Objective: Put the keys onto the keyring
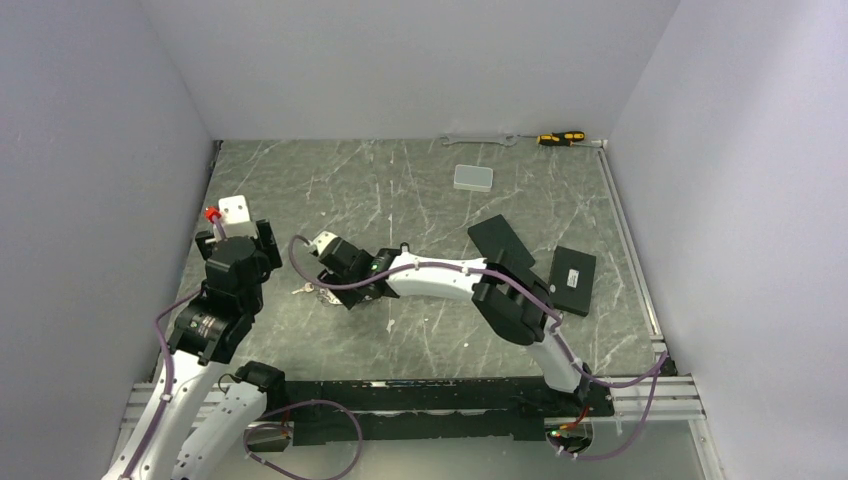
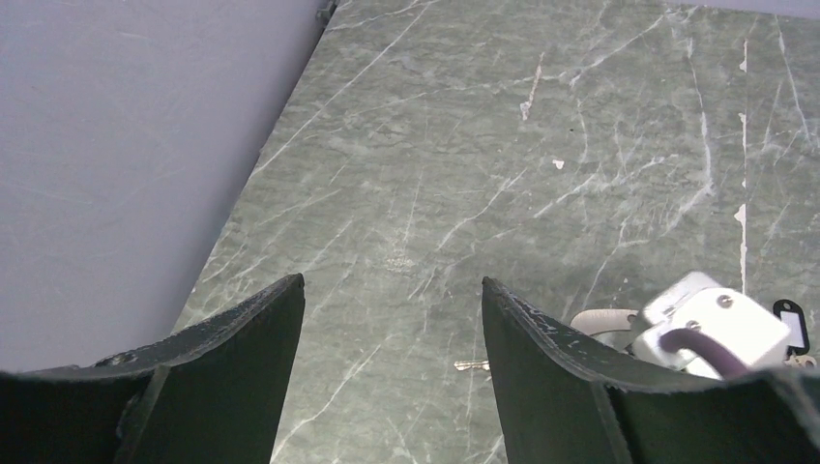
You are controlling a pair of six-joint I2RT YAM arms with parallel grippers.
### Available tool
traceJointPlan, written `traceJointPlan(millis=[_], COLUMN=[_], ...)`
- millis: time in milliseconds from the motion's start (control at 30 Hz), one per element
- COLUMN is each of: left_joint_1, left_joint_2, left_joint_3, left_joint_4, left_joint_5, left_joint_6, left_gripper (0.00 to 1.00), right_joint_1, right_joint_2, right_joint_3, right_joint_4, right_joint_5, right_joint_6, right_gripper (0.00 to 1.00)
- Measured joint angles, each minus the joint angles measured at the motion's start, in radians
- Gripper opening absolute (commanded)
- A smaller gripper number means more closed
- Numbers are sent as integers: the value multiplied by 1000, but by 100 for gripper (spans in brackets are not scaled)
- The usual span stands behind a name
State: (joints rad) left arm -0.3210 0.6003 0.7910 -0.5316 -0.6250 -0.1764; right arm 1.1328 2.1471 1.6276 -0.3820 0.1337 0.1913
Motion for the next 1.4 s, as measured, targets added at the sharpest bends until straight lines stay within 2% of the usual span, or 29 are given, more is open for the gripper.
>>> traceJointPlan(millis=[367,767,933,1133,1400], left_joint_1=[2,3,4,6,6], left_joint_2=[-3,-2,0,0,0], left_joint_3=[0,0,0,0,0], left_joint_4=[4,4,4,4,4], left_joint_5=[1,15,25,28,36], left_joint_6=[5,7,8,8,8], left_gripper=[72,72,72,71,71], right_joint_1=[18,0,-55,-163,-163], right_joint_2=[19,-246,-318,-322,-317], right_joint_3=[19,-231,-323,-393,-396], right_joint_4=[-21,29,93,134,173], right_joint_5=[45,61,0,-109,-203], right_joint_6=[-4,61,154,254,299], right_gripper=[45,44,41,39,38])
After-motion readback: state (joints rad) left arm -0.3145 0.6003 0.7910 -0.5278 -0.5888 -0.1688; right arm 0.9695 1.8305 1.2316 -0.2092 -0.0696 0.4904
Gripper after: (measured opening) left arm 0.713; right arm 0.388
